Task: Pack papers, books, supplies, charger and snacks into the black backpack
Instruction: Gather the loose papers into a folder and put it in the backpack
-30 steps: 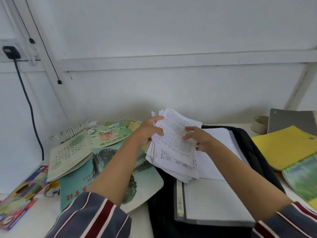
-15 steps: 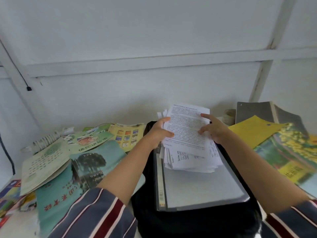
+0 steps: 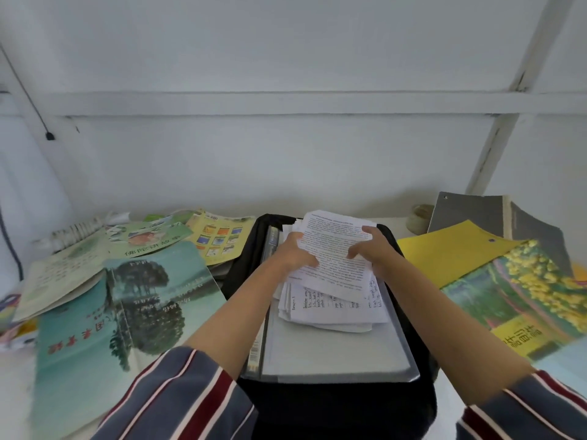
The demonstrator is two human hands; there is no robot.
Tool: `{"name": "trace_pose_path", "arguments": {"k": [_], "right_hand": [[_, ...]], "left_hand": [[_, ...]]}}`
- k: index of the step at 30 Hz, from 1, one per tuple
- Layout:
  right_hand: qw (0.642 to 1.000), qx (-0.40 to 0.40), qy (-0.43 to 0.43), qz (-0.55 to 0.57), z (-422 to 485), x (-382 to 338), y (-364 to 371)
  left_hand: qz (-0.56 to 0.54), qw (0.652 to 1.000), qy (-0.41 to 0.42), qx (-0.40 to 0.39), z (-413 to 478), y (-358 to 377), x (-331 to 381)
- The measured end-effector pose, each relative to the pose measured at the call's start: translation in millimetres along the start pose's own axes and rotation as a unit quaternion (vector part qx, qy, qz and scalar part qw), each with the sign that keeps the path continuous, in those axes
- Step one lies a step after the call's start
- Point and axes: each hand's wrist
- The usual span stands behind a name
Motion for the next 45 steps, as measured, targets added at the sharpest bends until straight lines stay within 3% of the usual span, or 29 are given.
{"name": "trace_pose_path", "arguments": {"k": [5, 10, 15, 18, 21, 25, 34, 45], "right_hand": [[0.997, -0.012, 0.033, 0.069, 1.9, 5.4, -0.6], [0.99, -0.066, -0.025, 0.119, -4.8, 5.8, -1.2], [0.954, -0.126, -0.188, 0.198, -15.9, -16.1, -13.1], [0.922, -0.108, -0.318, 0.194, -26.2, -38.6, -18.5], [0.888, -0.087, -0.415, 0.175, -35.8, -59.0, -23.3], [0.878, -0.063, -0.459, 0.121, -32.1, -55.2, -23.7], [0.893, -0.084, -0.437, 0.07, -15.0, -16.0, -24.0], [0.901, -0.135, -0.396, 0.117, -7.2, -9.3, -23.0]], "left_hand": [[-0.027, 1.0, -0.01, 0.003, -3.9, -7.9, -3.4], [-0.096, 0.995, 0.016, -0.012, -11.3, -12.9, -5.1], [-0.21, 0.965, 0.136, 0.073, -23.2, -21.4, 7.7], [-0.249, 0.932, 0.232, 0.122, -33.1, -33.5, 35.6], [-0.178, 0.891, 0.377, 0.182, -42.6, -40.0, 61.4], [-0.086, 0.862, 0.459, 0.196, -40.0, -37.8, 59.1], [0.01, 0.896, 0.424, 0.128, -35.1, -33.8, 22.0], [0.036, 0.918, 0.384, 0.092, -31.9, -14.5, -18.0]]}}
Point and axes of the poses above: each hand's wrist, its own z-axis towards the middle knuckle, its own y-axis out of the palm, x = y × z, and after that the axes turned 12 degrees about x, right-handed
